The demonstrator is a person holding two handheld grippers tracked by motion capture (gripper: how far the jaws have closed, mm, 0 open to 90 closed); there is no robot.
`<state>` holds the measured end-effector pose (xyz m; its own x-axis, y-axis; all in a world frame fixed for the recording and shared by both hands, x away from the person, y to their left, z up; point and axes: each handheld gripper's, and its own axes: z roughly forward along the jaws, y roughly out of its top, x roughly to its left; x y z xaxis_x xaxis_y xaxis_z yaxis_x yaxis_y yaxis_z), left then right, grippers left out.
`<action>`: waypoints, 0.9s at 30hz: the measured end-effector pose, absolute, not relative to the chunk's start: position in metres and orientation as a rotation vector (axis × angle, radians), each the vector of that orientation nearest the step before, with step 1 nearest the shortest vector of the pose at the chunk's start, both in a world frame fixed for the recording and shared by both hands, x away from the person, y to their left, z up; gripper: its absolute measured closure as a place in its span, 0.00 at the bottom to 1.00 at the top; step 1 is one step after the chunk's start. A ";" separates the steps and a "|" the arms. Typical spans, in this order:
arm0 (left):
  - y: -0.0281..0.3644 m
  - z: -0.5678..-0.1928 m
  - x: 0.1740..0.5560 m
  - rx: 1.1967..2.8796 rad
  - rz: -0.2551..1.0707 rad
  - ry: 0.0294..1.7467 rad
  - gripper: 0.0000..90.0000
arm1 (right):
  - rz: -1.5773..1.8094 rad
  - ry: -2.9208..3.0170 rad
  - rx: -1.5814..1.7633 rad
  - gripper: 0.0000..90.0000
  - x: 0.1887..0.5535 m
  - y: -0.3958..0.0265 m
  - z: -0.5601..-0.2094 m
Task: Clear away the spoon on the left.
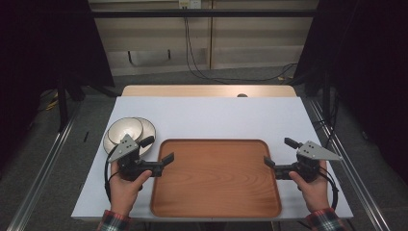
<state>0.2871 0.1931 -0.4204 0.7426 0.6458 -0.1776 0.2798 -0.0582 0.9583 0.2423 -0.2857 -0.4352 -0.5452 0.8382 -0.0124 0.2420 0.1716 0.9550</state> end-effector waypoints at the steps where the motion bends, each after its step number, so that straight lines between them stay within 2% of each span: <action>1: 0.194 -0.420 0.287 1.663 0.356 0.753 0.01 | 1.383 1.897 1.022 0.00 0.242 -0.286 -0.435; 19: 0.211 -0.421 0.285 1.670 0.385 0.796 0.03 | 1.397 1.925 0.998 0.00 0.249 -0.279 -0.437; 23: 0.216 -0.422 0.284 1.672 0.409 0.808 0.10 | 1.404 1.931 0.994 0.00 0.249 -0.278 -0.436; 27: 0.222 -0.424 0.284 1.664 0.430 0.806 0.26 | 1.401 1.927 0.988 0.00 0.249 -0.278 -0.436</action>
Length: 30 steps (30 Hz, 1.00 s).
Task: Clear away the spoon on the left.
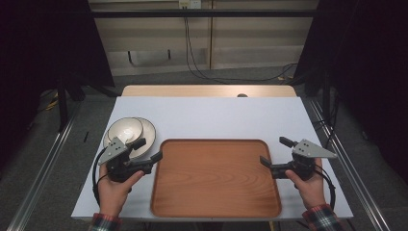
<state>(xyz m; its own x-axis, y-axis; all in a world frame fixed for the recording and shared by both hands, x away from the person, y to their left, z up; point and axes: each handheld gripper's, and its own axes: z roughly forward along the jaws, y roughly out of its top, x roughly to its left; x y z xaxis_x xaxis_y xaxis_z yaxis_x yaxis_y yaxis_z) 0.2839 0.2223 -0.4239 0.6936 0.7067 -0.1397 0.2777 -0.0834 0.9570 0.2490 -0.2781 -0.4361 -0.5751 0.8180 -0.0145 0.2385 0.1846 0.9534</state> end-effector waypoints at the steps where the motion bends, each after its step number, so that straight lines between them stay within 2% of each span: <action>1: 0.224 -0.424 0.284 1.660 0.436 0.804 0.29 | 1.403 1.929 0.987 0.00 0.249 -0.278 -0.436; 6: 0.232 -0.426 0.285 1.676 0.435 0.825 0.52 | 1.401 1.923 0.989 0.00 0.249 -0.279 -0.436; 17: 0.249 -0.430 0.286 1.703 0.443 0.882 0.87 | 1.411 1.929 0.979 0.00 0.249 -0.277 -0.436; 23: 0.253 -0.433 0.286 1.714 0.437 0.929 0.96 | 1.411 1.934 0.972 0.00 0.250 -0.277 -0.437; 30: 0.260 -0.438 0.285 1.730 0.444 0.977 1.00 | 1.409 1.930 0.968 0.00 0.251 -0.275 -0.437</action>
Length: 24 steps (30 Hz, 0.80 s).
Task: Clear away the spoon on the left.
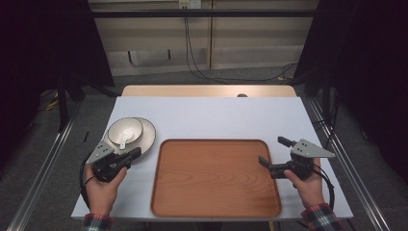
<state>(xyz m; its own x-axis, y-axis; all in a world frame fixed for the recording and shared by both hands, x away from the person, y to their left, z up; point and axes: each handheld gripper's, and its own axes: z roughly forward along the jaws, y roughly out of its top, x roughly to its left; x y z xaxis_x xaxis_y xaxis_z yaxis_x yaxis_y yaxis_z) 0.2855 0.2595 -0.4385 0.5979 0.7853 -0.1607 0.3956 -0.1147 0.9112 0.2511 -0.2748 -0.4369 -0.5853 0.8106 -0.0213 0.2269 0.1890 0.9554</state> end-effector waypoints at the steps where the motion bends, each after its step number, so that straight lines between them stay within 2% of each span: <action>1: 0.261 -0.439 0.286 1.734 0.442 0.978 1.00 | 1.412 1.930 0.967 0.00 0.251 -0.275 -0.437; 24: 0.284 -0.448 0.293 1.722 0.500 1.078 1.00 | 1.421 1.937 0.941 0.00 0.251 -0.273 -0.437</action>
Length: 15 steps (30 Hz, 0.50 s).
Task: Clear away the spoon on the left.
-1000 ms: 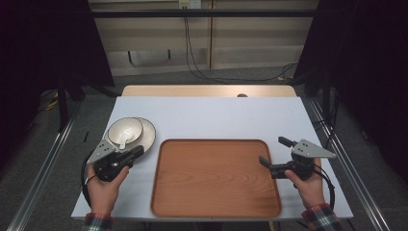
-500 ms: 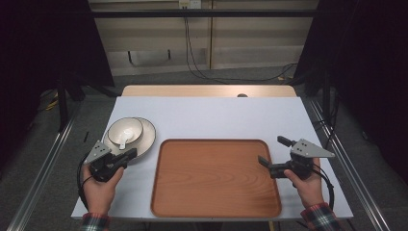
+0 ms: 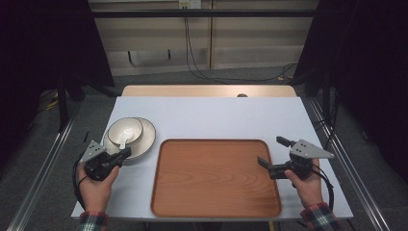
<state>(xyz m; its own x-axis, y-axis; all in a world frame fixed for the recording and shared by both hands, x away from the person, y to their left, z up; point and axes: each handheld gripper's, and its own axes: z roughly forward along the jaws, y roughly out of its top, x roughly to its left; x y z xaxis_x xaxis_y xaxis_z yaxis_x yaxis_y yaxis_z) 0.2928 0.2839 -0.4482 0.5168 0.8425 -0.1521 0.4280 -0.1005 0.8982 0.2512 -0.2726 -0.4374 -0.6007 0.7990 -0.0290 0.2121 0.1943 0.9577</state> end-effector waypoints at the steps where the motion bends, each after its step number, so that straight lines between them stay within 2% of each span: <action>1: 0.284 -0.448 0.293 1.722 0.500 1.078 1.00 | 1.421 1.937 0.941 0.00 0.251 -0.273 -0.437; 15: 0.293 -0.448 0.295 1.701 0.514 1.113 1.00 | 1.420 1.943 0.941 0.00 0.251 -0.272 -0.438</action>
<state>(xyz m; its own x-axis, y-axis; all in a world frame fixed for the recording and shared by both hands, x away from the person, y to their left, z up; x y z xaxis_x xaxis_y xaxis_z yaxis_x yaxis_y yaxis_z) 0.2950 0.2926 -0.4485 0.4867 0.8588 -0.1601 0.4344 -0.0790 0.8972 0.2509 -0.2721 -0.4378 -0.6032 0.7971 -0.0284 0.2149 0.1967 0.9566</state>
